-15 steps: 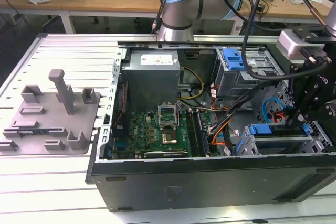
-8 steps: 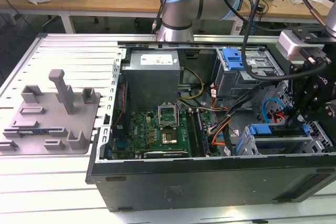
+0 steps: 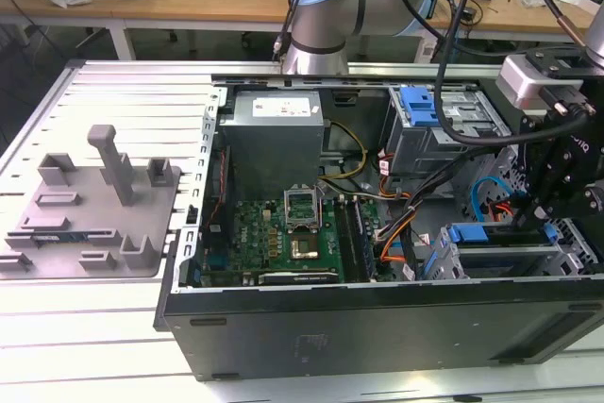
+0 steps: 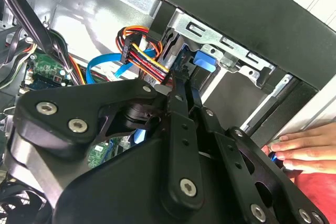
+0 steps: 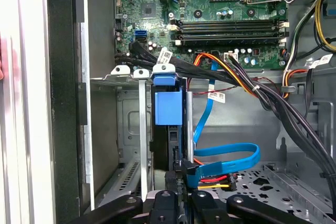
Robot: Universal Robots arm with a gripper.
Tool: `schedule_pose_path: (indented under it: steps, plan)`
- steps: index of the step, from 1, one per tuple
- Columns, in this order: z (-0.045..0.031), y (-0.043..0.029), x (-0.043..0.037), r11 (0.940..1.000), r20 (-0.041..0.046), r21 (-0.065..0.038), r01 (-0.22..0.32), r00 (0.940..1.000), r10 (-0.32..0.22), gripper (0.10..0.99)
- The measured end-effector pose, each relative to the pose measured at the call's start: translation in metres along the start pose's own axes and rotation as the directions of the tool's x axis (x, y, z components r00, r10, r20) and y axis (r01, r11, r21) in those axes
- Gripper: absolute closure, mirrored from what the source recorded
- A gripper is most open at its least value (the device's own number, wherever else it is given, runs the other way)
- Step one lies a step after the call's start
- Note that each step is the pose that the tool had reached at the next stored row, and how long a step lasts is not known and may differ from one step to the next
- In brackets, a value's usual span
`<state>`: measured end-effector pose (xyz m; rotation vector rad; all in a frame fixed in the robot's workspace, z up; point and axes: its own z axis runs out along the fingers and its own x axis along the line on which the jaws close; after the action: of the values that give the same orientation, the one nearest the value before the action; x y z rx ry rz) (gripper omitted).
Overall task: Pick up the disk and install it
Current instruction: 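Insert the first disk wire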
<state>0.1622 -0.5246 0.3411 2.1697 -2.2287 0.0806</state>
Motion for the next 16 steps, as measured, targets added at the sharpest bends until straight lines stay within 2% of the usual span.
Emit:
schedule_pose_path:
  steps: [6,16]
  plan:
    - [-0.0032,-0.0001,0.0004,1.0000,-0.0005,0.000,0.000,1.0000,0.000,0.918]
    - [0.0005,-0.0001,0.0003,1.0000,-0.0013,0.000,0.000,1.0000,0.000,0.918]
